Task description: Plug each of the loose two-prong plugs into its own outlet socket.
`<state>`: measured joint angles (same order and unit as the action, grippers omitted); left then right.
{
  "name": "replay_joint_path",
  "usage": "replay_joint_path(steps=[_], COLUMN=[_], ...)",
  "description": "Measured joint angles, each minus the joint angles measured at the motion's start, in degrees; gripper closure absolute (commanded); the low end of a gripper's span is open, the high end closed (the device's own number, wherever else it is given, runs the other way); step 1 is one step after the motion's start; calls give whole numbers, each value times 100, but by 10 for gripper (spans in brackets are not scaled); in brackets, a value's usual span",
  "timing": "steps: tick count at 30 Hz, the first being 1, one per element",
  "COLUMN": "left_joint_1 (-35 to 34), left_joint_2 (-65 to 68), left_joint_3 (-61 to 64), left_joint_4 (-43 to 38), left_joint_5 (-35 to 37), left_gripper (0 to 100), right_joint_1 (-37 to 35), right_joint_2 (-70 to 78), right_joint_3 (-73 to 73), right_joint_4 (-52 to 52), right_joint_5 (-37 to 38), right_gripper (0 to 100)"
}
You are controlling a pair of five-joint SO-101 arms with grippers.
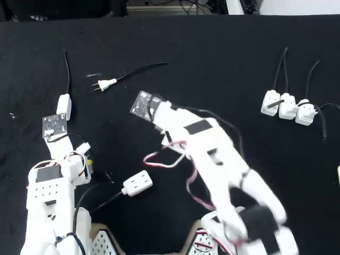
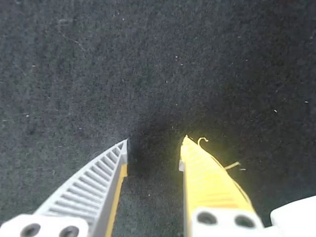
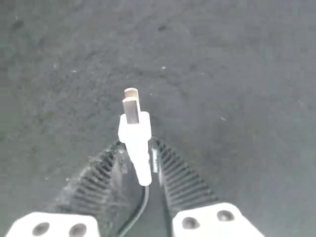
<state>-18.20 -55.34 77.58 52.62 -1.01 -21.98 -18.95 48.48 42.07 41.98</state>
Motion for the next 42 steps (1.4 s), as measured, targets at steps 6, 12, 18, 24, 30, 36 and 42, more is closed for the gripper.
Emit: replay_joint_path(steps=[6,12,18,24,30,36,42], left_joint_1=[202,791,1512,2207,2840,3024,3033], left_joint_2=[0,0,-651,-2075,-2444,-2470,-2488], left_joint_3=[-1037,-1732,-1758,-1618,-1609,-1398,-958], left_joint_4=[0,0,0,0,0,0,-255], left_joint_5=[9,422,774,809,826,826,826], left_gripper=[820,820,819,819,819,819,819], right_joint_1=[-800,-879,-879,-1011,-1442,-1495,-1600], right_joint_2=[-1688,-2400,-2453,-2462,-2462,-2470,-2470], right_joint_3=[1081,2242,2919,2971,2998,2998,2998], right_joint_4=[-290,-1978,-3560,-3824,-3824,-3824,-3824], right_joint_5=[-712,-1705,-2567,-2629,-2629,-2664,-2681], right_gripper=[988,988,988,988,988,988,988])
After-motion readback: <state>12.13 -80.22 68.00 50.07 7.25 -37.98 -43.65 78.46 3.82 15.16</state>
